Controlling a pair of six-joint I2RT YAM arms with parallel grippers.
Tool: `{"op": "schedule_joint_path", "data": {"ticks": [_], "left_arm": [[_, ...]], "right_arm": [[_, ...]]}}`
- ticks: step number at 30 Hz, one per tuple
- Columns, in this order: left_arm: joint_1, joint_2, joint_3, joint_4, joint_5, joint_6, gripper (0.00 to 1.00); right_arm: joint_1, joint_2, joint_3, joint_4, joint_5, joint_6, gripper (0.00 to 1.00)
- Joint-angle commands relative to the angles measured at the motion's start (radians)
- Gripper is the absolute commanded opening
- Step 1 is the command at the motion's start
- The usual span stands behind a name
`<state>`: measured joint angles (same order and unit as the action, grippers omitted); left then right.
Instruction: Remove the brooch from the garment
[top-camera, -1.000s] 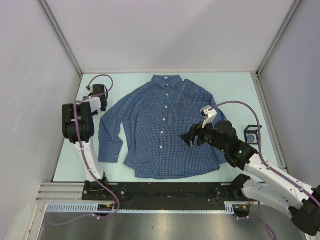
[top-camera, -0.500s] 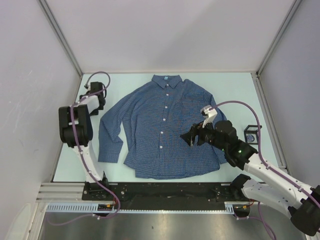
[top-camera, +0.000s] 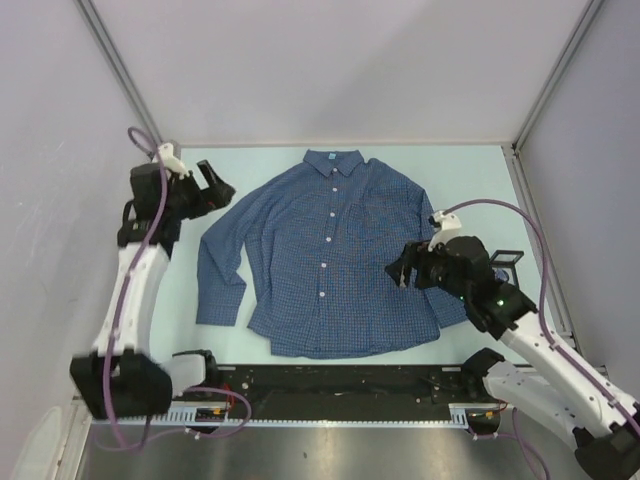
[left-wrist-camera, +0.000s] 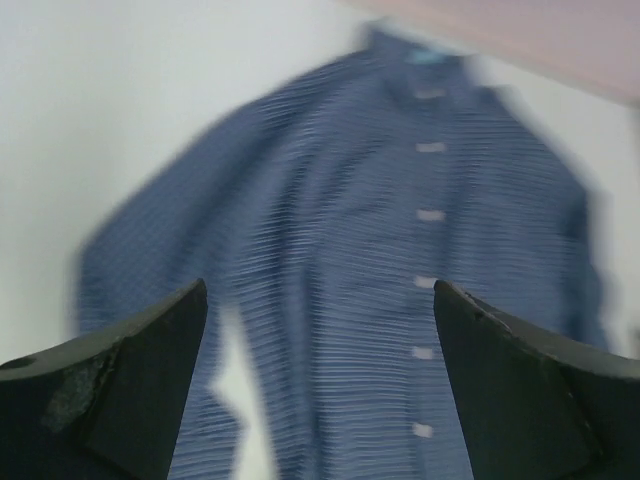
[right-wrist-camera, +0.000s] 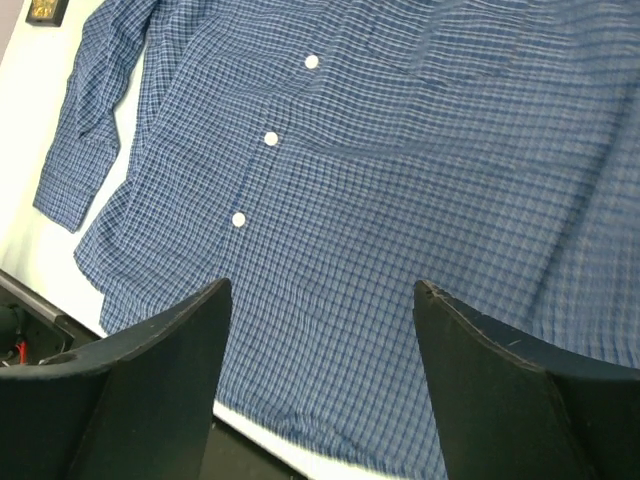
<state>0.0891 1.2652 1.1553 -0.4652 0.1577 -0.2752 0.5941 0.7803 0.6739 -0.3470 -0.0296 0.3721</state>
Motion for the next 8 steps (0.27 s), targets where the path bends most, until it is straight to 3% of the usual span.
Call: {"op": "schedule_joint_path", "data": {"ticks": [1,4,8], "left_arm": [[-0.08,-0.257,-0.114,0.331,0.54,-0.318,0.99],[-0.184,-0.335,-0.017,0.343,0.549,-0.345,1.0],[-0.236,-0.392,0.086,0.344,0.556,-0.361,1.0]], "right_arm": [[-0.005,-0.101,0.09,-0.191,0.077,0.04,0.81],[-0.004,-0.156,0.144,-0.234,0.074,0.028,0.85],[-0.007,-0.167,0.228,-0.267,0.117,0.034,0.92]]}}
